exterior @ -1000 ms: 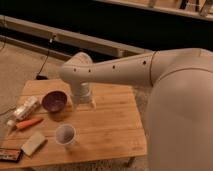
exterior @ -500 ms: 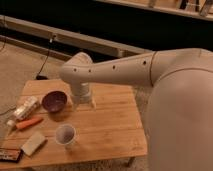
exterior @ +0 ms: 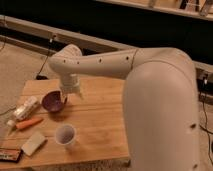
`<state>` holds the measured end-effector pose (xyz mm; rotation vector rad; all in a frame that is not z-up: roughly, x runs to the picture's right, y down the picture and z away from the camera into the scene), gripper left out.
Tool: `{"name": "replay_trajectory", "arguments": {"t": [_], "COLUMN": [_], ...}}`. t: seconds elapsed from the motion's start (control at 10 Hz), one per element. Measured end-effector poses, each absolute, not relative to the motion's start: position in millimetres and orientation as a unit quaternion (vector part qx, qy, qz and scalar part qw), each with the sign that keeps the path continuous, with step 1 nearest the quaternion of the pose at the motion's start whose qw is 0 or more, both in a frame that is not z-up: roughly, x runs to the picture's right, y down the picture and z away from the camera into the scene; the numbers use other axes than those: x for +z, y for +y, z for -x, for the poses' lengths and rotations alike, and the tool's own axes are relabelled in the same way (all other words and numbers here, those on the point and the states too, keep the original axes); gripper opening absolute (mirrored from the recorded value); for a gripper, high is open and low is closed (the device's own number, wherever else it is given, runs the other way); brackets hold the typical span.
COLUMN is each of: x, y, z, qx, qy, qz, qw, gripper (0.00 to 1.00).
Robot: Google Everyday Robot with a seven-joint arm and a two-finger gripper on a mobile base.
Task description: Pick up the ceramic bowl
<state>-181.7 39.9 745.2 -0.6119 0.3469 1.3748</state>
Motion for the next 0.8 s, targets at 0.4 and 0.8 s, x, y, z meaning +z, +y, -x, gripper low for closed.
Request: {"name": "replay_trajectory", "arguments": {"t": [0.4, 0.8], "x": [771.1, 803.7], "y": [14.2, 18.3], "z": [220.4, 241.3], "qx": [0.612, 0.617], "qy": [0.144, 0.127], "qz": [0.276, 0.279], "qw": [0.727, 0.725], "gripper": [0.65, 0.65]}}
